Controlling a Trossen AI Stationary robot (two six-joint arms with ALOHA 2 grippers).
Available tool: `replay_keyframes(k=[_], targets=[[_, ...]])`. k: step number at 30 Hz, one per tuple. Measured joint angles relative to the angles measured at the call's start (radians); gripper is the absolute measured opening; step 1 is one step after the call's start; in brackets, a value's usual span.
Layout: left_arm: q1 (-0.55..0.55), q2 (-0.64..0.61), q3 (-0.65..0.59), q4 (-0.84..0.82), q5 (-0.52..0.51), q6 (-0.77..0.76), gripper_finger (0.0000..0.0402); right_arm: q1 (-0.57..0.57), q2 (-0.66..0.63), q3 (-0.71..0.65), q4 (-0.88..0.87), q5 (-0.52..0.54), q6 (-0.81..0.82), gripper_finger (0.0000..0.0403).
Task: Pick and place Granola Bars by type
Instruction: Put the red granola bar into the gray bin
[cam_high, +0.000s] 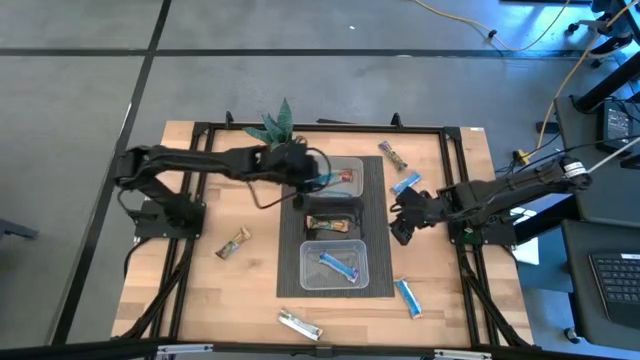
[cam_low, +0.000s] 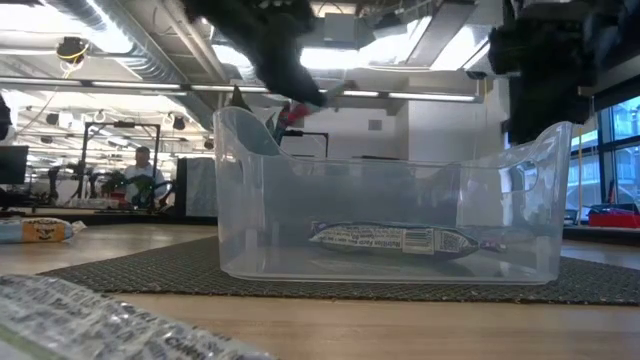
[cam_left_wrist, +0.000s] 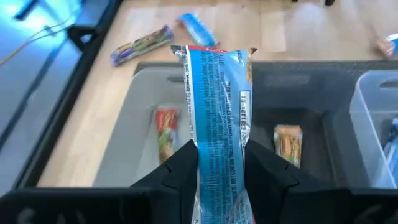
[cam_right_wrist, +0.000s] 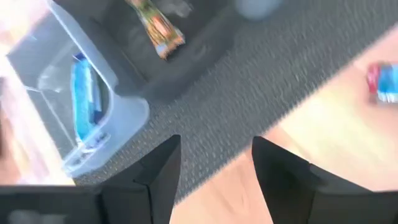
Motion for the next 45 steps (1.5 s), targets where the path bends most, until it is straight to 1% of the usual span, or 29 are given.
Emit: replay_keyframes(k=[2,4,10,14,18,22,26,29,31,34,36,39,45], targets=[[0.024,0.055,0.036,0.013,0.059,0.039,0.0104,0.018,0.000,0.000,-0.038,0.000,0.045,0.0200],[0.039,0.109,0.064,0.010,0.082,0.075,0.0104,0.040,0.000,0.000,-0.058,0.000,0.093,0.0200],[0.064,0.231,0.092,0.026,0.077,0.141,0.0104,0.121,0.000,0.000,-0.068,-0.001,0.217,0.0200],[0.073,0.289,0.092,0.059,0.076,0.144,0.0104,0.186,0.004,0.000,-0.042,0.001,0.337,0.0200],[0.079,0.331,0.093,0.094,0.075,0.144,0.0104,0.257,0.027,0.000,-0.006,0.012,0.413,0.0200],[0.087,0.362,0.092,0.112,0.074,0.144,0.0104,0.318,0.076,0.001,0.039,0.059,0.433,0.0200],[0.089,0.379,0.092,0.113,0.072,0.144,0.0104,0.354,0.160,0.053,0.035,0.061,0.433,0.0200],[0.089,0.379,0.091,0.115,0.069,0.144,0.0104,0.377,0.245,0.129,-0.027,0.061,0.439,0.0200],[0.088,0.378,0.089,0.115,0.070,0.144,0.0104,0.394,0.307,0.192,-0.097,0.057,0.484,0.0200],[0.088,0.378,0.088,0.108,0.070,0.142,0.0104,0.427,0.401,0.272,-0.223,0.012,0.559,0.0200],[0.088,0.378,0.088,0.106,0.070,0.123,0.0104,0.453,0.459,0.309,-0.263,-0.025,0.605,0.0200],[0.088,0.378,0.088,0.107,0.070,0.110,0.0105,0.488,0.529,0.338,-0.269,-0.106,0.665,0.0200],[0.086,0.378,0.088,0.113,0.070,0.106,0.0128,0.531,0.627,0.344,-0.241,-0.229,0.674,0.0200]])
